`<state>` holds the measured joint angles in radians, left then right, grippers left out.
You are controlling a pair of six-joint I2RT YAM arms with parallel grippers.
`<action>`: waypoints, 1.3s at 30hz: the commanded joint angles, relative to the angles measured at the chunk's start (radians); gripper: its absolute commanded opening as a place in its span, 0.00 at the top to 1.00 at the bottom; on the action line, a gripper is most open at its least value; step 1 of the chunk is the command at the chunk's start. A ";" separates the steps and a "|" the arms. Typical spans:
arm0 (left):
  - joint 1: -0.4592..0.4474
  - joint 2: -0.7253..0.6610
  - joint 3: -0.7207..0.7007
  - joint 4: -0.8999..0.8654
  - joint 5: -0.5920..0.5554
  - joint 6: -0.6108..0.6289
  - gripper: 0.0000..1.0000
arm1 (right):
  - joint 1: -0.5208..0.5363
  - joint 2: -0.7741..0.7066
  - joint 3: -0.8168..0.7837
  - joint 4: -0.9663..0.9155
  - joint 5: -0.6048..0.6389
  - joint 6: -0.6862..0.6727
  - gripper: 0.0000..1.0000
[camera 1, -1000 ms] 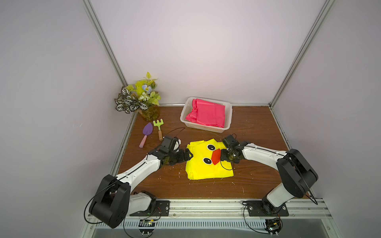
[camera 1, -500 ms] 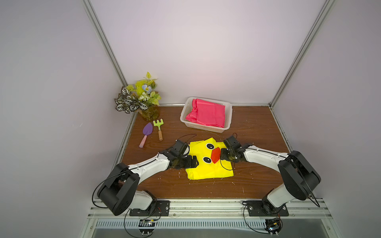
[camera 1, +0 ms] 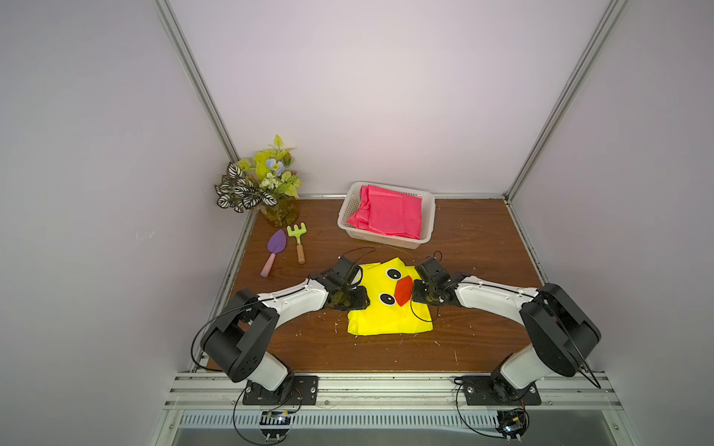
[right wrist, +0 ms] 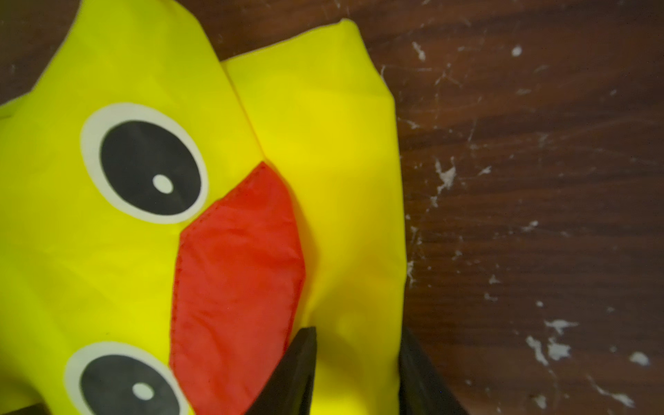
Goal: Put the folded raincoat in the basket
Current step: Pick up the raincoat from the center of the board.
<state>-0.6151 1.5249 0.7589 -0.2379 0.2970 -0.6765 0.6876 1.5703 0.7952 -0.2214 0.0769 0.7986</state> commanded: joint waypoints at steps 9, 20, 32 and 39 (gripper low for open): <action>-0.009 -0.035 0.115 -0.079 -0.047 0.062 1.00 | 0.089 -0.092 0.006 -0.068 0.011 0.066 1.00; -0.006 -0.132 0.286 -0.241 -0.175 0.107 1.00 | 0.094 -0.229 0.135 -0.176 0.052 0.017 1.00; 0.091 -0.053 0.586 -0.289 -0.102 0.180 1.00 | -0.001 -0.309 0.304 -0.148 0.080 -0.067 1.00; 0.177 0.224 0.922 -0.328 -0.026 0.218 0.96 | -0.202 -0.166 0.461 -0.080 -0.099 -0.155 1.00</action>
<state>-0.4736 1.6661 1.5890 -0.5533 0.2165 -0.4919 0.5400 1.3602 1.1984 -0.3592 0.0772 0.7055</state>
